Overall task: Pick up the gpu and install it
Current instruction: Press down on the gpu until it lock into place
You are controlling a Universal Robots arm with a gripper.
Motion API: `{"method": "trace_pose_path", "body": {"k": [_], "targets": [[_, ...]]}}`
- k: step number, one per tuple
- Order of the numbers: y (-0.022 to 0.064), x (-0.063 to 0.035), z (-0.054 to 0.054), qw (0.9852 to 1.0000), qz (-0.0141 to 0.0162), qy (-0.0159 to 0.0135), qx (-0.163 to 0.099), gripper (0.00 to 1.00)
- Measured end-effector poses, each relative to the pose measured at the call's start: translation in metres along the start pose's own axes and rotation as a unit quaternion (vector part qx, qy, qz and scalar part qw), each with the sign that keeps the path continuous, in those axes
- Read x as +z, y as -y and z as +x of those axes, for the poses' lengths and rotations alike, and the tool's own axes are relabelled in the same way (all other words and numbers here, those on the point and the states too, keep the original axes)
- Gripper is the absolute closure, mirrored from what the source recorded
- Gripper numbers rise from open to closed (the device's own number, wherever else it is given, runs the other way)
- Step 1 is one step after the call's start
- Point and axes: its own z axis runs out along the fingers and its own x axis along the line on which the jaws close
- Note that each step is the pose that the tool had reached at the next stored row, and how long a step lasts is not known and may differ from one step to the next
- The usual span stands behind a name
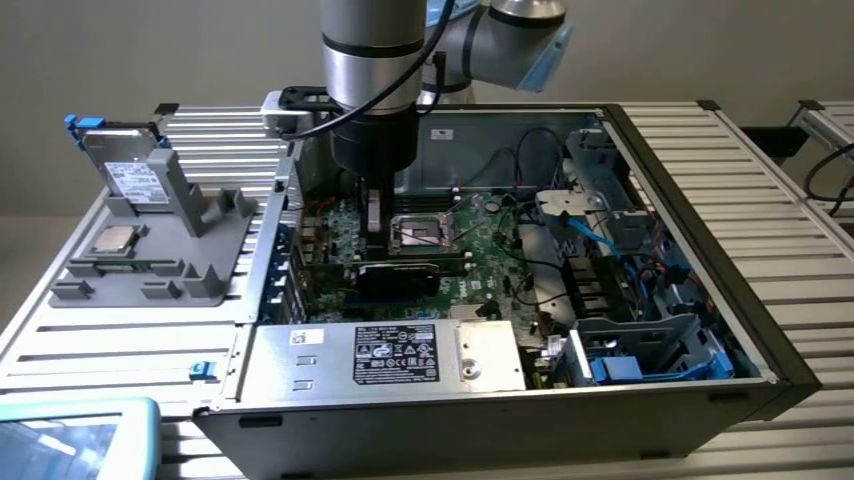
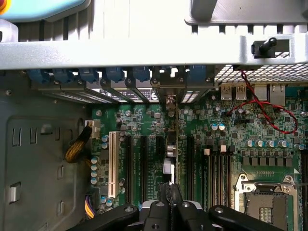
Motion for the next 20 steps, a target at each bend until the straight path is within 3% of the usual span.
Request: {"method": "trace_pose_path", "body": {"k": [6, 15, 20], "targets": [[-0.0018, 0.0006, -0.001, 1.0000, 0.0000, 0.0000, 0.000, 0.88], [-0.0171, 0.0062, -0.005, 1.0000, 0.0000, 0.0001, 0.000, 0.88], [-0.0178, 0.0094, -0.005, 1.0000, -0.0001, 0.0001, -0.001, 0.88]]}}
